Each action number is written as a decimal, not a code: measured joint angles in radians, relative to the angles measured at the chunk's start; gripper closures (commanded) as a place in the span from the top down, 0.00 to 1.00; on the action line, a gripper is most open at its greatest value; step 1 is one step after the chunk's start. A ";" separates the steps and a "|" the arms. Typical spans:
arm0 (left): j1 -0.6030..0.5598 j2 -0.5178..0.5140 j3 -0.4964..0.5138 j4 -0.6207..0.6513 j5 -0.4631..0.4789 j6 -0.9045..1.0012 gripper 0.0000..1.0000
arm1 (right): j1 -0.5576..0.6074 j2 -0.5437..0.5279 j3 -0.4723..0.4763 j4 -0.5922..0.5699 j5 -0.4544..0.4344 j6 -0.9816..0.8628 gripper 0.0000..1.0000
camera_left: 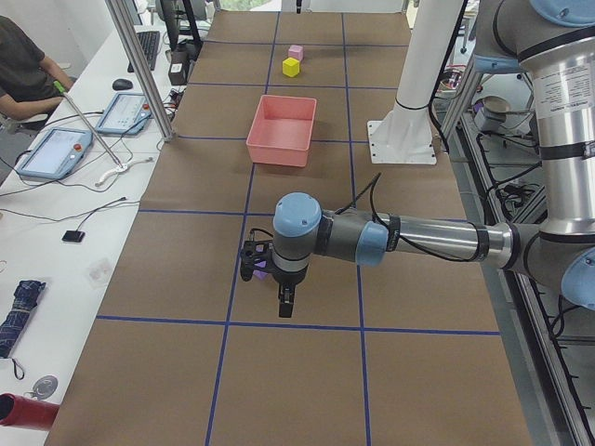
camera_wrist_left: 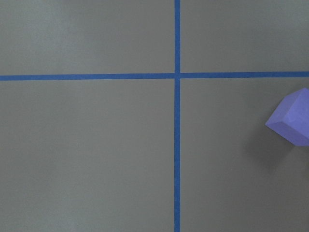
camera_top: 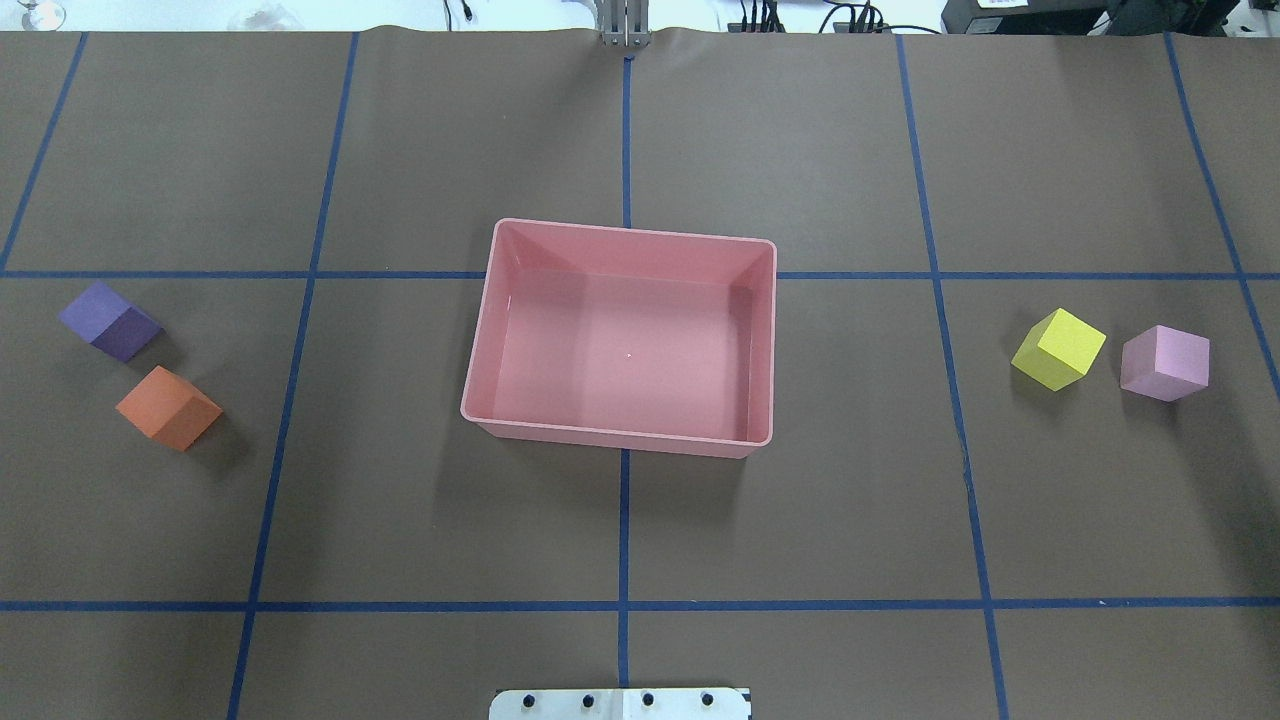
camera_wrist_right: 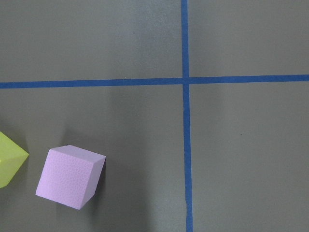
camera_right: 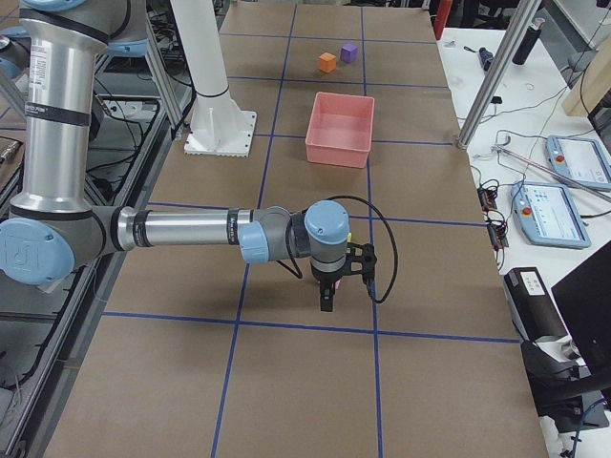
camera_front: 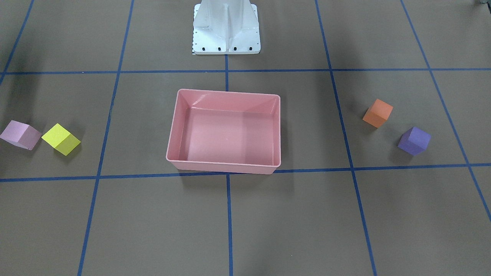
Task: Place blocks into pink bin with both arms
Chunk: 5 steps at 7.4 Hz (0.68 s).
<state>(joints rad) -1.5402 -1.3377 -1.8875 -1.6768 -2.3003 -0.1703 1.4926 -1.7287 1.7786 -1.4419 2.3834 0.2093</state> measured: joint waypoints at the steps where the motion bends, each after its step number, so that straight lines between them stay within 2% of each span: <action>1: 0.000 0.001 0.000 0.001 -0.009 -0.004 1.00 | -0.012 0.002 -0.001 0.000 0.013 0.004 1.00; 5: 0.000 0.003 0.000 0.000 -0.034 -0.008 1.00 | -0.152 0.062 -0.017 0.001 0.029 0.192 0.98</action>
<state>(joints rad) -1.5401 -1.3346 -1.8874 -1.6766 -2.3347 -0.1783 1.3402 -1.6670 1.7619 -1.4413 2.4128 0.4018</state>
